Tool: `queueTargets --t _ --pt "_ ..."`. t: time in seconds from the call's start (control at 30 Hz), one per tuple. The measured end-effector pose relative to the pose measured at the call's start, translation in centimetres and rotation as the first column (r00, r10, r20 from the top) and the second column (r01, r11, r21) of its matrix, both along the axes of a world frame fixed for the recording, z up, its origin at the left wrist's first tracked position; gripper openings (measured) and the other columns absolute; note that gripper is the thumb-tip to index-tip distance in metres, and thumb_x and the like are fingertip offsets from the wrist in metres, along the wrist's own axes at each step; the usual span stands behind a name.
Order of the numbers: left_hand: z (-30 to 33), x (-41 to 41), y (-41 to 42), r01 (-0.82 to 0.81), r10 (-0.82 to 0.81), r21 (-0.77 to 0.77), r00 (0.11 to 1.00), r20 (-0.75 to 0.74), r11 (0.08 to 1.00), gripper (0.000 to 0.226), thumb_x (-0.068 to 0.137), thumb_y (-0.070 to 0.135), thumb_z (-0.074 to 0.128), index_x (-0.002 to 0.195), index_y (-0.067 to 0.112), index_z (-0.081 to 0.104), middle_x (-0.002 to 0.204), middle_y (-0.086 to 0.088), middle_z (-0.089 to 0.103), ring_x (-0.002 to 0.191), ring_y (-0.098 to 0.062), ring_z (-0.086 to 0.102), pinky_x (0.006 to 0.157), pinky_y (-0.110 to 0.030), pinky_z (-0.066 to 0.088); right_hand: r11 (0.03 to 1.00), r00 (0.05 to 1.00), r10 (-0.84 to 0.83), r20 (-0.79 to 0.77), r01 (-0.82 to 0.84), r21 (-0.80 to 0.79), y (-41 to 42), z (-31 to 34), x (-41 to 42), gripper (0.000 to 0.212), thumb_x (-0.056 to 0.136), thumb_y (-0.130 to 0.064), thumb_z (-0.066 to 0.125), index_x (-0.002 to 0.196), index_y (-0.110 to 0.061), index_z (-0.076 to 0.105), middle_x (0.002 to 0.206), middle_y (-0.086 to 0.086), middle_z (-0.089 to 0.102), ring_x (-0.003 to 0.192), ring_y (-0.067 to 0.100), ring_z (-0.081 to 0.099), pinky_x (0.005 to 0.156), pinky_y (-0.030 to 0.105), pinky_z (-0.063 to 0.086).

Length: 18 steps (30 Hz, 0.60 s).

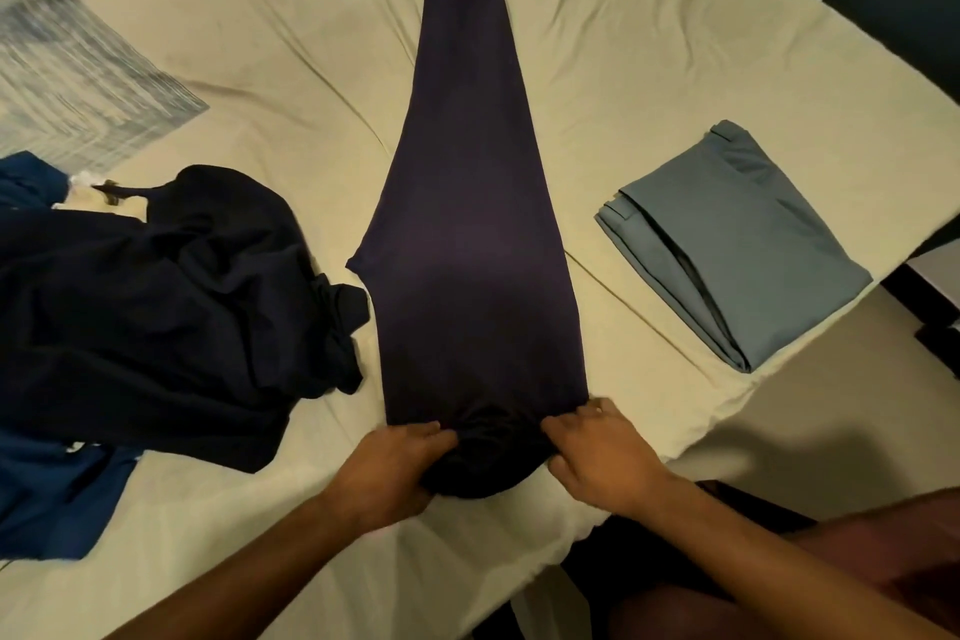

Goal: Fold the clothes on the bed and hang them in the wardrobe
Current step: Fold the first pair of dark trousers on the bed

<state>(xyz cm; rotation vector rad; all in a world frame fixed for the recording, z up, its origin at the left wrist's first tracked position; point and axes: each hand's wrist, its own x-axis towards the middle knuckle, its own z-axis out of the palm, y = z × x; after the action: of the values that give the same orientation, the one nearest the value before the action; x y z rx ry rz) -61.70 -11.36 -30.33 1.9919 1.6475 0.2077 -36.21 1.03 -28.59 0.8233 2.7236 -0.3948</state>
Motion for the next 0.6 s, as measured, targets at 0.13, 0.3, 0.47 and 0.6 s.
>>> queueTargets --t 0.13,0.3,0.47,0.6 --pt "3.8 -3.2 5.8 -0.354 0.476 -0.342 0.78 0.406 0.871 0.026 0.062 0.034 0.06 0.087 0.035 0.065 0.07 0.009 0.068 0.067 -0.01 0.067 0.064 -0.029 0.055 0.8 0.917 -0.397 0.045 0.369 -0.474 6.2 4.2 -2.3 0.015 0.091 -0.028 0.054 0.082 -0.017 0.06 0.076 0.0 0.066 0.072 0.022 0.063 0.072 0.034 0.046" --pt "8.6 -6.7 14.0 -0.449 0.7 -0.538 0.468 0.539 0.714 0.014 0.07 0.024 0.063 0.08 0.015 0.067 0.078 -0.002 0.069 0.077 -0.018 0.065 0.076 -0.034 0.05 0.451 0.702 -0.712 0.01 0.468 -0.76 14.4 7.8 -6.5 0.02 0.094 -0.024 0.058 0.098 -0.008 0.069 0.089 0.008 0.071 0.084 0.018 0.066 0.079 0.034 0.052" --pt "8.1 -9.4 22.4 -0.637 0.805 -0.526 0.281 0.523 0.564 0.023 0.09 0.026 0.056 0.101 0.011 0.071 0.095 -0.011 0.074 0.087 -0.026 0.069 0.074 -0.03 0.051 0.275 0.49 -0.872 -0.014 0.465 -0.842 21.5 7.8 -11.8 0.033 0.096 -0.036 0.059 0.114 -0.01 0.068 0.108 0.004 0.071 0.097 0.018 0.065 0.078 0.031 0.051" --pt "4.3 -10.6 26.6 -0.726 0.812 -0.473 0.201 0.547 0.499 0.022 0.1 0.031 0.053 0.105 0.017 0.069 0.105 -0.006 0.074 0.095 -0.021 0.07 0.086 -0.032 0.055 0.195 0.436 -0.9 0.006 0.416 -0.888 24.8 5.2 -14.5 0.03 0.094 -0.031 0.066 0.119 -0.014 0.061 0.109 -0.002 0.068 0.093 0.01 0.064 0.066 0.022 0.049"
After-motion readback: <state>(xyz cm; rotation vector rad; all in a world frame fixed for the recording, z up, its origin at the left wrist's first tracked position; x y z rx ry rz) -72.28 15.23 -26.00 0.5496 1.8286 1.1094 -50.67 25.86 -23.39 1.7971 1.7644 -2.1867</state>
